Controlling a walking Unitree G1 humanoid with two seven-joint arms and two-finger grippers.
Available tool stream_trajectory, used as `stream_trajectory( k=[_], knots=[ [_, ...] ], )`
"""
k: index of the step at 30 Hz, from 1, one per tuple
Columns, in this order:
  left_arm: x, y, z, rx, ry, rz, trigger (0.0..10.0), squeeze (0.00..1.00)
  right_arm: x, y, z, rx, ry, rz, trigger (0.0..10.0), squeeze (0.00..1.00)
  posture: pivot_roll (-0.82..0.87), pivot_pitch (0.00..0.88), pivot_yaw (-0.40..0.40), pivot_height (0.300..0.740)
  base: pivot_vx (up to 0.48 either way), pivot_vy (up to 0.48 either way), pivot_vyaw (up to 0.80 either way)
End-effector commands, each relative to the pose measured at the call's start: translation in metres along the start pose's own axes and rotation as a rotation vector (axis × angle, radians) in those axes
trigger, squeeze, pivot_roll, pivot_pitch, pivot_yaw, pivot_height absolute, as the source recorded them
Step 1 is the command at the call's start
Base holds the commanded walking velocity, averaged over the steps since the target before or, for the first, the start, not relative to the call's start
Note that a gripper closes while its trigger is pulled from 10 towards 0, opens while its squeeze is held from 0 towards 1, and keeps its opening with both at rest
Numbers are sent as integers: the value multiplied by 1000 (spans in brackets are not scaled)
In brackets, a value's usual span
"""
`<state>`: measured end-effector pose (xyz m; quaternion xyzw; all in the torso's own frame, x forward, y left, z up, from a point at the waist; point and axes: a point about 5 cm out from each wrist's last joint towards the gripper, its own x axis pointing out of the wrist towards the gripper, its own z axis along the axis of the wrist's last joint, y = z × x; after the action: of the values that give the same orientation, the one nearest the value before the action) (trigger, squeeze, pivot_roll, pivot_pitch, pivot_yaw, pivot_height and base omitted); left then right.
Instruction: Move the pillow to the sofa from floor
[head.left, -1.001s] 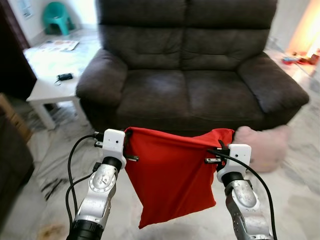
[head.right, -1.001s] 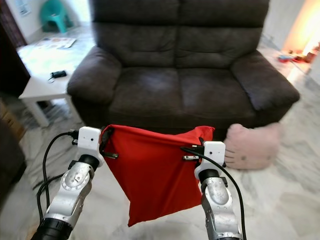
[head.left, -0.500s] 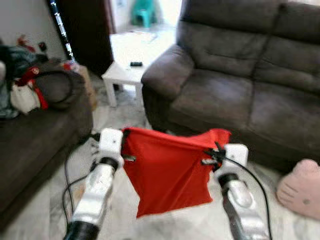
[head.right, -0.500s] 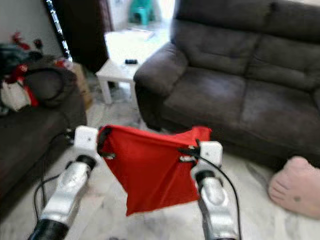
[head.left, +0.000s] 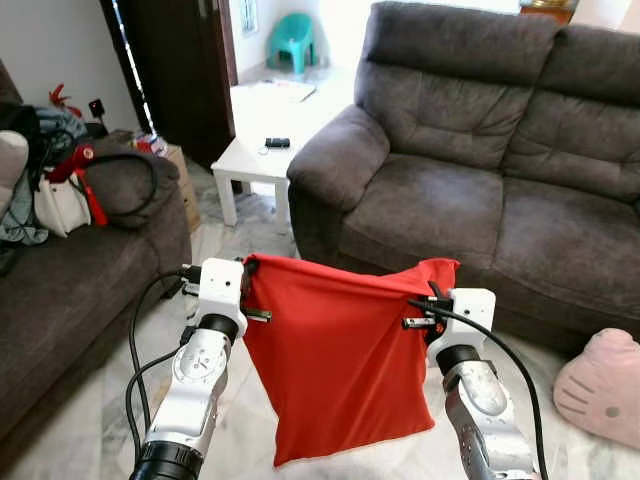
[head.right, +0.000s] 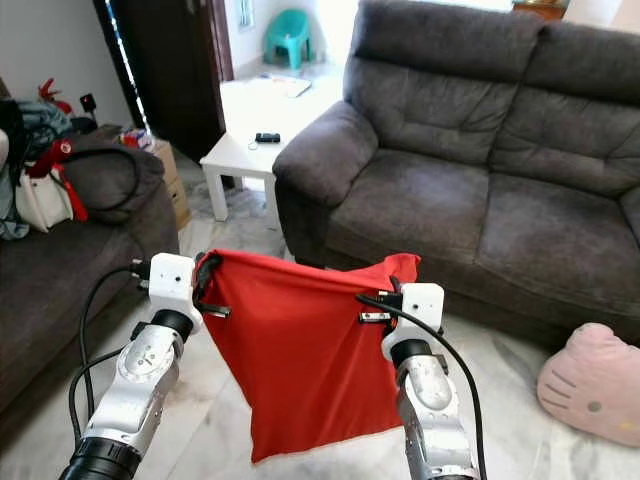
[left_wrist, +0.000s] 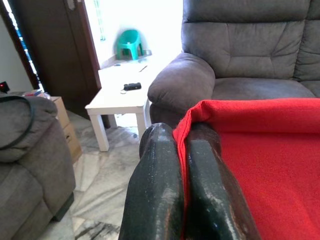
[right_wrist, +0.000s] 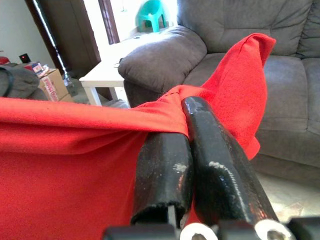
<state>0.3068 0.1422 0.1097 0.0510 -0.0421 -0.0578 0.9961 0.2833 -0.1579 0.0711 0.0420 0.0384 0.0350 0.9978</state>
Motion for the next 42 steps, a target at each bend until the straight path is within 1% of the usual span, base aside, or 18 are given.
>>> stream_trajectory(
  k=[1, 11, 14, 39, 42],
  knots=[
    [1, 17, 8, 2, -39, 81, 10000, 0, 5, -13, 27, 3, -129, -47, 10000, 0, -15, 0, -27, 736, 375, 0, 0],
    [1, 17, 8, 0, -39, 80, 10000, 0, 5, -10, 29, -26, -138, -21, 10000, 0, -13, 0, -27, 736, 381, 0, 0],
    [2, 18, 8, 2, -41, 80, 10000, 0, 4, -7, 30, -29, -146, -4, 10000, 0, -9, 0, -29, 736, 384, 0, 800],
    [2, 19, 10, 0, -45, 97, 10000, 0, 4, -3, 30, -28, -140, 28, 10000, 0, -3, 0, -38, 736, 383, 0, 800],
    [2, 19, 10, 0, -45, 98, 10000, 0, 4, -4, 29, -2, -138, 17, 10000, 0, -4, 0, -37, 736, 382, 0, 0]
  ],
)
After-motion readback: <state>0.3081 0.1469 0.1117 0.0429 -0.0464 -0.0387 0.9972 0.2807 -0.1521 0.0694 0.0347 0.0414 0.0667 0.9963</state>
